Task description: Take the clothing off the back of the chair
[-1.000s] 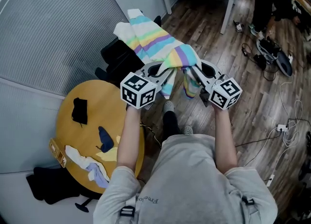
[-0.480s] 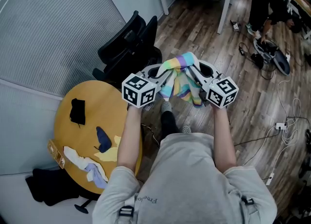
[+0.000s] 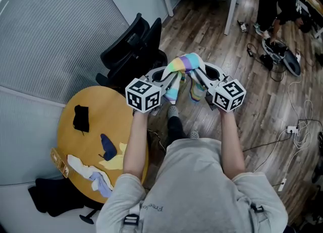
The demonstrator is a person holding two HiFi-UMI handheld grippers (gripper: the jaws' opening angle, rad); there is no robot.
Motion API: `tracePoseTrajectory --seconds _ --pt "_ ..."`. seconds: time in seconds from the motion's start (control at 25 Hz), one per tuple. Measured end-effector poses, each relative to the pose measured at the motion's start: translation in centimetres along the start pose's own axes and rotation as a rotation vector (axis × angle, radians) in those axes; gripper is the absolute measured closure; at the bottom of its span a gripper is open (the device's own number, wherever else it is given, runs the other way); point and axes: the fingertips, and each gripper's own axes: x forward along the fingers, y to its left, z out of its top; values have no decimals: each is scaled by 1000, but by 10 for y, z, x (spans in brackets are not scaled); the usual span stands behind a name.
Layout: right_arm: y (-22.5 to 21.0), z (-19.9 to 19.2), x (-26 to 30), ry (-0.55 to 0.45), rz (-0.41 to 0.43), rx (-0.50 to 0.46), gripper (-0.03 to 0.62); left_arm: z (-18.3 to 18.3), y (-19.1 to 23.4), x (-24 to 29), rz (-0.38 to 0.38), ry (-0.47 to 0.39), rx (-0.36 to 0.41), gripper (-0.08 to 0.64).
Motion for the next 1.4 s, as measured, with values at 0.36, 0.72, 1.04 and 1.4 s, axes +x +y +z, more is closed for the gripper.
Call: tracePoseTrajectory --seconds 0.36,0.72,1.04,1.4 --pt "0 -3 1 20 -4 -15 511 -5 3 1 89 -21 24 491" --pt "-1 -22 1 80 -31 -29 511 -22 10 5 259 -23 33 491" --pt "0 -36 0 122 -43 -56 509 -34 13 7 345 -20 19 490" --pt "2 -50 2 178 -52 -115 508 -56 9 2 340 -23 -53 489"
